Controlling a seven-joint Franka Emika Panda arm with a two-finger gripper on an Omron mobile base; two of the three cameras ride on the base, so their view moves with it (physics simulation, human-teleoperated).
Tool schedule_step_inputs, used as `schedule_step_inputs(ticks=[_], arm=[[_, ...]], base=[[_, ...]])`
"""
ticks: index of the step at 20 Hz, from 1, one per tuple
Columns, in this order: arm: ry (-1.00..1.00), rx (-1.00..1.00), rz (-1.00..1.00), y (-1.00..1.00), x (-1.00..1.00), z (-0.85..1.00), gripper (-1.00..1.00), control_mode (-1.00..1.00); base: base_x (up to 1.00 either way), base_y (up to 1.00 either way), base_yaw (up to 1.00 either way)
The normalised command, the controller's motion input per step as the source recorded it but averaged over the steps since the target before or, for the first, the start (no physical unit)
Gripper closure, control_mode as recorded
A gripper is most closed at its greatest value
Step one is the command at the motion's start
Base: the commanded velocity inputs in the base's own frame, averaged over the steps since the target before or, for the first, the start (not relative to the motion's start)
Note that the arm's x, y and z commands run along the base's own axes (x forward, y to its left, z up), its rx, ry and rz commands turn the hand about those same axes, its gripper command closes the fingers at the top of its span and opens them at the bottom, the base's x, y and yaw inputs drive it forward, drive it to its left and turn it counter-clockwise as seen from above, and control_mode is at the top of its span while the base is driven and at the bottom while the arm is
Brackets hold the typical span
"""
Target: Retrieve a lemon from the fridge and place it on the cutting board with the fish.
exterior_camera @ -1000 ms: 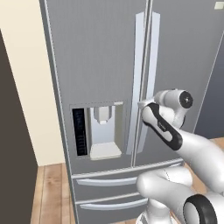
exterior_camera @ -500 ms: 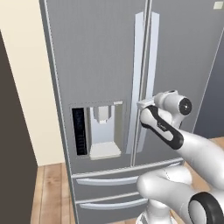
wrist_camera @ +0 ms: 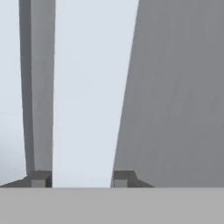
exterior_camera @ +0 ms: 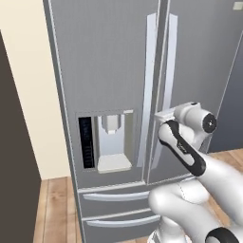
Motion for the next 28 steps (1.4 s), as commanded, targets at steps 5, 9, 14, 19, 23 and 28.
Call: schedule_step_inputs(ticks=[5, 9, 14, 19, 23, 28], arm=[[0.04, 0.02, 0.0, -0.82, -0.96, 0.27, 1.0, -1.0], [0.2, 0.07, 0.06, -1.0, -1.0, 0.35, 1.0, -1.0], [0.25, 0.08, 0.06, -1.0, -1.0, 0.46, 1.0, -1.0], [0.23, 0.14, 0.07, -1.0, -1.0, 0.24, 1.0, -1.0], [0.2, 0.16, 0.06, -1.0, -1.0, 0.08, 1.0, -1.0], [0.09, 0.1, 0.01, -1.0, -1.0, 0.0, 1.0, -1.0]], base=[[0.0, 0.0, 0.0], [0.0, 0.0, 0.0], [0.0, 0.0, 0.0], [0.0, 0.0, 0.0], [0.0, 0.0, 0.0], [0.0, 0.0, 0.0]])
